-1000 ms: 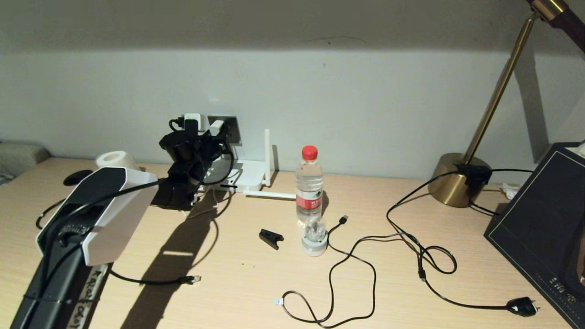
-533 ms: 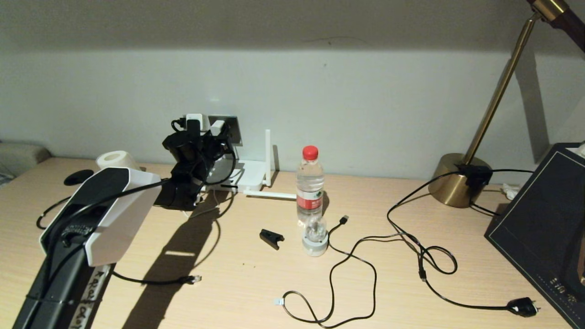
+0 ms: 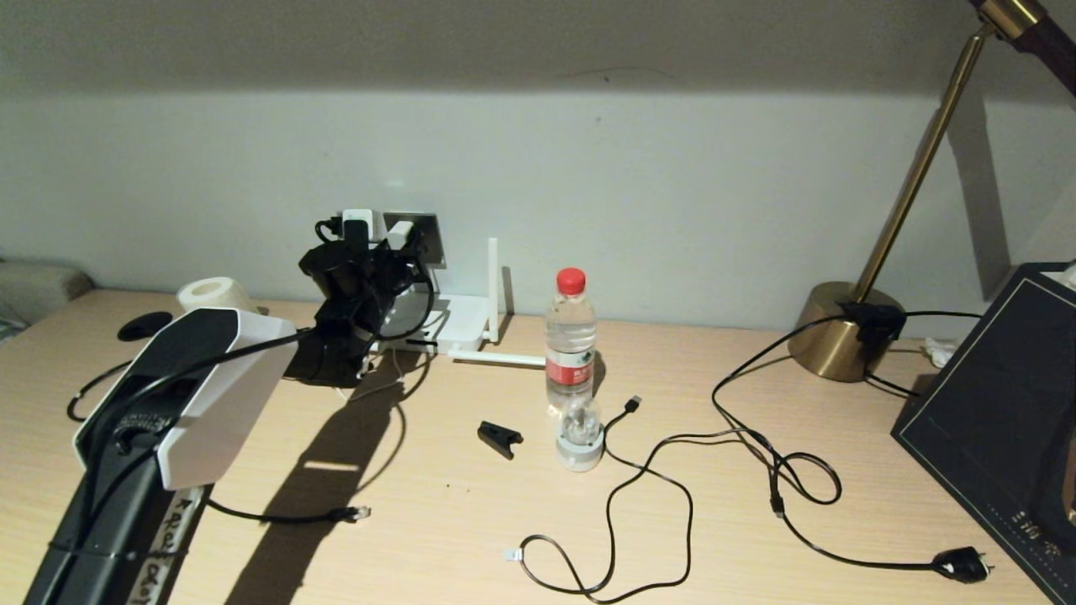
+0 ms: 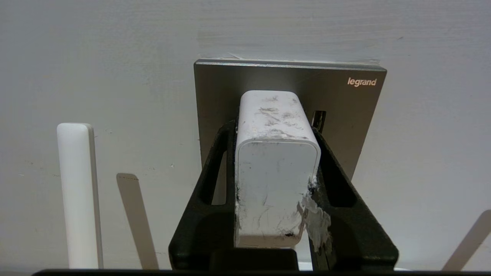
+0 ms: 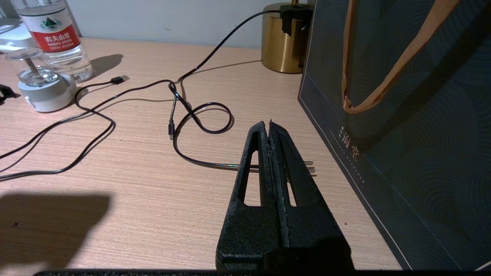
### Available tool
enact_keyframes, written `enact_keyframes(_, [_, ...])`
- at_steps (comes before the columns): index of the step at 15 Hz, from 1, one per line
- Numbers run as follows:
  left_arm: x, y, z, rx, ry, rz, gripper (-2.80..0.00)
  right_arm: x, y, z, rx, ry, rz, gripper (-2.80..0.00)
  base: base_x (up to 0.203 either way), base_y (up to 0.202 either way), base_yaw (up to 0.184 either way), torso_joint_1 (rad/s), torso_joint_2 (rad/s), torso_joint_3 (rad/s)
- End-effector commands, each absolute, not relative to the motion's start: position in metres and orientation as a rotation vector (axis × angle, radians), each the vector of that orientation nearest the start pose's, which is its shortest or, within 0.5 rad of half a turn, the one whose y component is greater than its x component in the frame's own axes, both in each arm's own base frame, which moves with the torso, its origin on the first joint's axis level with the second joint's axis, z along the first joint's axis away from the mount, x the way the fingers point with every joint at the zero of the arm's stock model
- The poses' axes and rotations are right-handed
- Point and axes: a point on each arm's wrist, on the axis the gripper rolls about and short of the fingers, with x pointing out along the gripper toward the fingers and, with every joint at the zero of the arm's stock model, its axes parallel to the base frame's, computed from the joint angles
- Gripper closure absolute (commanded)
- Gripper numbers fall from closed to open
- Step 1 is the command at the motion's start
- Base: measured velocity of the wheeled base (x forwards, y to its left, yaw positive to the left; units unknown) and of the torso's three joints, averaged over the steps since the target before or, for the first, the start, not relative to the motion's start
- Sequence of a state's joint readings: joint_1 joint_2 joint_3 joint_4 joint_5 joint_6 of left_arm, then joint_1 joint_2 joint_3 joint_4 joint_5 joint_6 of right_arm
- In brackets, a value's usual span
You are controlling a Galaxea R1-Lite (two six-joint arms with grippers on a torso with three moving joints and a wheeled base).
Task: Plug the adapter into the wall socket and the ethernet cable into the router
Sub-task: Plug plug into socket, then pick up cable
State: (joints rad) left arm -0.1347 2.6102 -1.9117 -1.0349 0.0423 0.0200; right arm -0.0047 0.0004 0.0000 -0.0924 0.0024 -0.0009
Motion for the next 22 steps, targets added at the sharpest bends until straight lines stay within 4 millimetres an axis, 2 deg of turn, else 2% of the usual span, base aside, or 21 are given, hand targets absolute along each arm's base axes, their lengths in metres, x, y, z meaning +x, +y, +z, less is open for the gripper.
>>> enact_keyframes(1, [0.533, -0.071, 0.132, -0.011, -0.342, -0.088, 0.0, -0.02, 0.0, 0.075, -0.002, -0.057, -0.002, 0.0, 0.0, 0.0, 0.0, 0.0, 0.0, 0.0])
enact_keyframes(6, [0.533, -0.071, 0.132, -0.011, -0.343, -0.089, 0.0, -0.02, 0.0, 0.075, -0.002, -0.058, -0.002, 0.0, 0.0, 0.0, 0.0, 0.0, 0.0, 0.0])
enact_keyframes(7, [0.533, -0.071, 0.132, -0.011, -0.344, -0.089, -2.36, -0.02, 0.0, 0.075, -0.002, -0.057, -0.002, 0.0, 0.0, 0.0, 0.0, 0.0, 0.0, 0.0])
enact_keyframes(8, [0.532, -0.071, 0.133, -0.011, -0.348, -0.088, -2.8, -0.02, 0.0, 0.075, -0.002, -0.057, -0.002, 0.0, 0.0, 0.0, 0.0, 0.0, 0.0, 0.0])
enact_keyframes(16, [0.528, -0.07, 0.138, -0.011, -0.356, -0.088, -2.8, -0.02, 0.0, 0.075, -0.003, -0.057, -0.002, 0.0, 0.0, 0.0, 0.0, 0.0, 0.0, 0.0])
enact_keyframes(20, [0.504, -0.067, 0.131, -0.006, -0.308, -0.097, -2.8, -0.02, 0.0, 0.075, -0.002, -0.057, -0.002, 0.0, 0.0, 0.0, 0.0, 0.0, 0.0, 0.0])
enact_keyframes(22, [0.489, -0.066, 0.144, -0.009, -0.33, -0.099, -2.8, -0.02, 0.0, 0.075, -0.002, -0.057, -0.002, 0.0, 0.0, 0.0, 0.0, 0.0, 0.0, 0.0])
